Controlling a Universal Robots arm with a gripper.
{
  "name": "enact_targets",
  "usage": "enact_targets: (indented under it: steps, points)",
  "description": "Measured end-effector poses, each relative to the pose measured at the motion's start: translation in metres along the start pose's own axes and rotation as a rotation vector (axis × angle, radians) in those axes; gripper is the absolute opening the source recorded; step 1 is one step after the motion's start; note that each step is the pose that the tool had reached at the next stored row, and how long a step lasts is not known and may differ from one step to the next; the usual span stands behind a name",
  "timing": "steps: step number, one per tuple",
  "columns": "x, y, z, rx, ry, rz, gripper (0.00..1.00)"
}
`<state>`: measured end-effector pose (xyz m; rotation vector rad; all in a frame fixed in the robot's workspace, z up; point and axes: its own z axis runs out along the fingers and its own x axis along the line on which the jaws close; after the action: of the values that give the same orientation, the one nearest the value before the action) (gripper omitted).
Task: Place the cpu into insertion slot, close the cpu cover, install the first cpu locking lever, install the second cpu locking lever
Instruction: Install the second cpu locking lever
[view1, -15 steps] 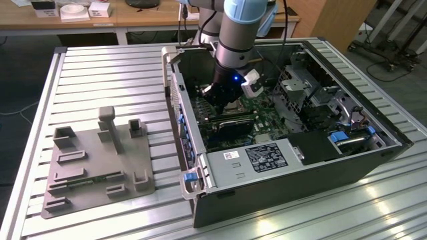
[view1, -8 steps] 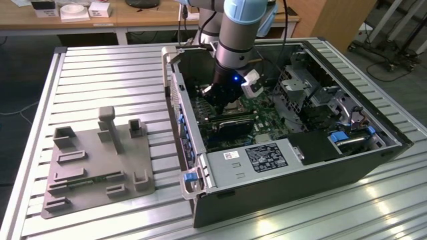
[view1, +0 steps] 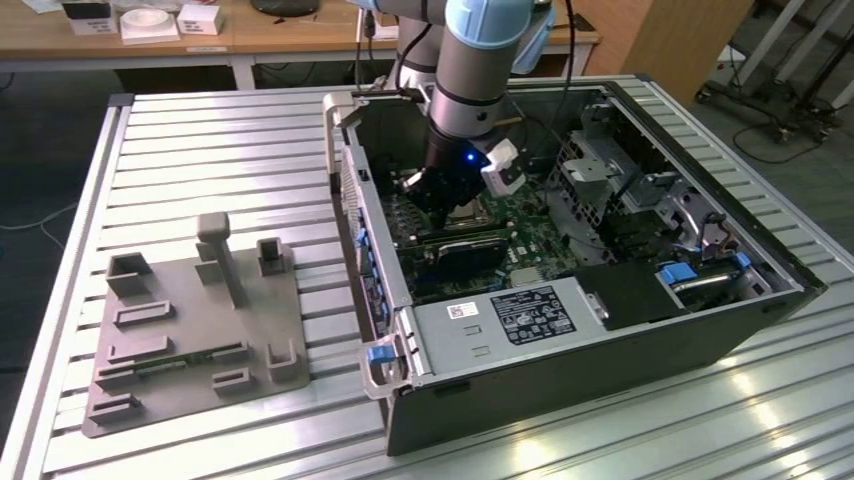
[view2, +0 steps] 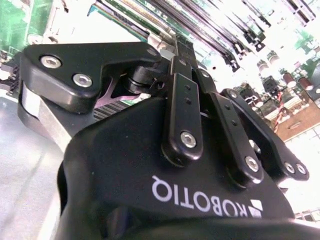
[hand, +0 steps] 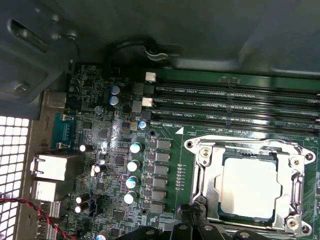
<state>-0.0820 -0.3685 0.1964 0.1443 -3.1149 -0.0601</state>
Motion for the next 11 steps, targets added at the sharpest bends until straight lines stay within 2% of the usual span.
enact_targets:
  steps: [7, 11]
  points:
    - [0.0018, 0.0001, 0.0003, 0.0016, 0.0006, -0.005, 0.10]
    - [0.0017, 0.0001, 0.0004, 0.0158, 0.0018, -0.004, 0.10]
